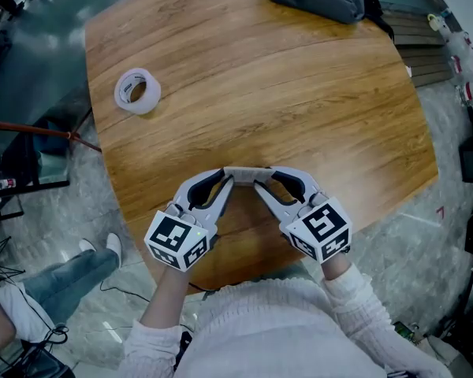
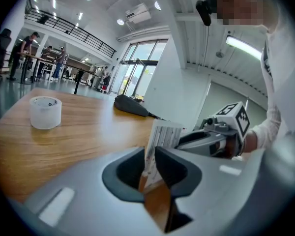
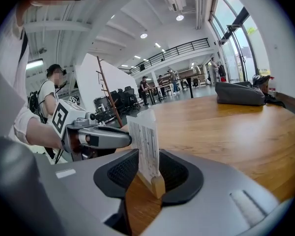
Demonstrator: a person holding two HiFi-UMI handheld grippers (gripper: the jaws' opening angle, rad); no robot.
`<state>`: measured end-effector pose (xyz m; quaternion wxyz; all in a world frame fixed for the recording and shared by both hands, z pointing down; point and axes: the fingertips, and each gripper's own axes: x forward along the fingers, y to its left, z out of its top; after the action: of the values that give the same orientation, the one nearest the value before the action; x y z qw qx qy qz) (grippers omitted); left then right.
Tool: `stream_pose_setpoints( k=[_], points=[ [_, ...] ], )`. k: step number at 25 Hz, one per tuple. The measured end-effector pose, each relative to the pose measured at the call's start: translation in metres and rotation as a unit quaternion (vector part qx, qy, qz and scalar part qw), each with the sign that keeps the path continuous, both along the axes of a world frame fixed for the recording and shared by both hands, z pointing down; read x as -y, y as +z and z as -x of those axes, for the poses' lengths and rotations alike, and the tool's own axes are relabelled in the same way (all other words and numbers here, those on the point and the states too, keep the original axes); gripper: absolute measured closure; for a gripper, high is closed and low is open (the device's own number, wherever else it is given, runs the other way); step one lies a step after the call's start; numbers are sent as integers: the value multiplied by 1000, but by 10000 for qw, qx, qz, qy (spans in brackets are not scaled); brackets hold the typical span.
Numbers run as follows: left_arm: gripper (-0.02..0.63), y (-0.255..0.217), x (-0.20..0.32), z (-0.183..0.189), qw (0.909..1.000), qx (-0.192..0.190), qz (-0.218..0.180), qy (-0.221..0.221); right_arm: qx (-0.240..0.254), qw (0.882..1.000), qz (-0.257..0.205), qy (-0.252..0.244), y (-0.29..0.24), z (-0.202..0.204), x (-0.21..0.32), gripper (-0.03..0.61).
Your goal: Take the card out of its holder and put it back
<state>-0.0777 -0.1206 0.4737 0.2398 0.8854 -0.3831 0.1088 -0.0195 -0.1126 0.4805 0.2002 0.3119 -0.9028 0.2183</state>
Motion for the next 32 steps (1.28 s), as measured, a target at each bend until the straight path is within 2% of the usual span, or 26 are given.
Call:
stream_pose_setpoints(
  k=[6, 11, 15, 19, 25, 28, 32],
  points=[
    [540, -7, 0, 1, 9999, -131, -65, -74, -6, 9998, -133, 136, -5, -3, 4, 448],
    [540, -13, -4, 8, 9995, -57, -79, -312, -22, 9988, -374, 324, -20, -15, 6, 446],
    [540, -22, -14, 11, 9985, -21, -187, -519, -28, 9987, -424, 272, -27, -21, -2, 446],
    [540, -32, -39, 2, 9984, -131, -164, -530, -26, 9994, -319, 118, -31, -21, -29, 452],
    [568, -43, -60, -15, 9982, -190, -254, -502, 8, 9987, -514, -34, -44, -14, -47, 552],
    [604, -43, -72, -23, 9983, -293, -194, -461, 85, 9986, -513, -84, -48, -14, -56, 575],
    [604, -46, -85, -34, 9982, -425, -125, -393, 149, 9985, -496, -201, -51, -16, -67, 581]
  ],
)
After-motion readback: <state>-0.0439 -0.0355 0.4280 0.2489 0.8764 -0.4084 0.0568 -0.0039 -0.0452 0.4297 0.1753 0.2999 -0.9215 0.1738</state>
